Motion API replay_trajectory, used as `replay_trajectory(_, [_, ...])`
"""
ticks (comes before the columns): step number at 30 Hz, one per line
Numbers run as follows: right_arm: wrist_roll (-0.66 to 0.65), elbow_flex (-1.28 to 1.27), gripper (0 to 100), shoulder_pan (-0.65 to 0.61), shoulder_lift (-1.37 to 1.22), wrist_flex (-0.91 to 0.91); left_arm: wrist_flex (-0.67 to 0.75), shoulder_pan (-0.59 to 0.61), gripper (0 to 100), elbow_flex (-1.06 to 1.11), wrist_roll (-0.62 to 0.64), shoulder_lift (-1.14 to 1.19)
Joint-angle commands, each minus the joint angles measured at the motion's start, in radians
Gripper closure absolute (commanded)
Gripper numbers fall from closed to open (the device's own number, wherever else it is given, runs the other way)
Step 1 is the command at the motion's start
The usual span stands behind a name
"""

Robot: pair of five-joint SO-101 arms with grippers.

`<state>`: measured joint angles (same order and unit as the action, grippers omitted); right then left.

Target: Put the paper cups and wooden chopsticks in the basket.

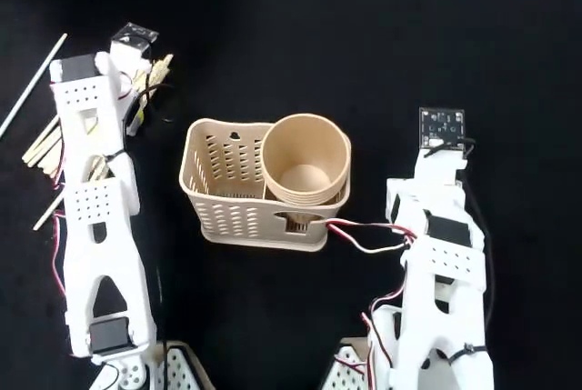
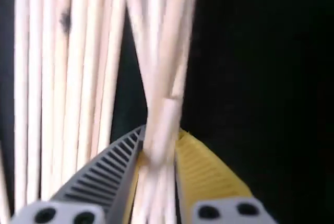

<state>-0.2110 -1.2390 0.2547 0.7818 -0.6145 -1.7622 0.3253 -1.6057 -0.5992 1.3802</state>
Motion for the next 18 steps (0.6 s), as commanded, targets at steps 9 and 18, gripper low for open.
replay_trajectory(9, [-0.012, 0.004, 97.4, -0.012, -0.002, 0.017, -0.002, -0.016, 97, -0.027, 0.091, -0.087])
replay_trajectory(18, [-0.012, 0.004, 97.4, -0.012, -0.002, 0.017, -0.002, -0.044, 97, 0.255, 0.215, -0.453])
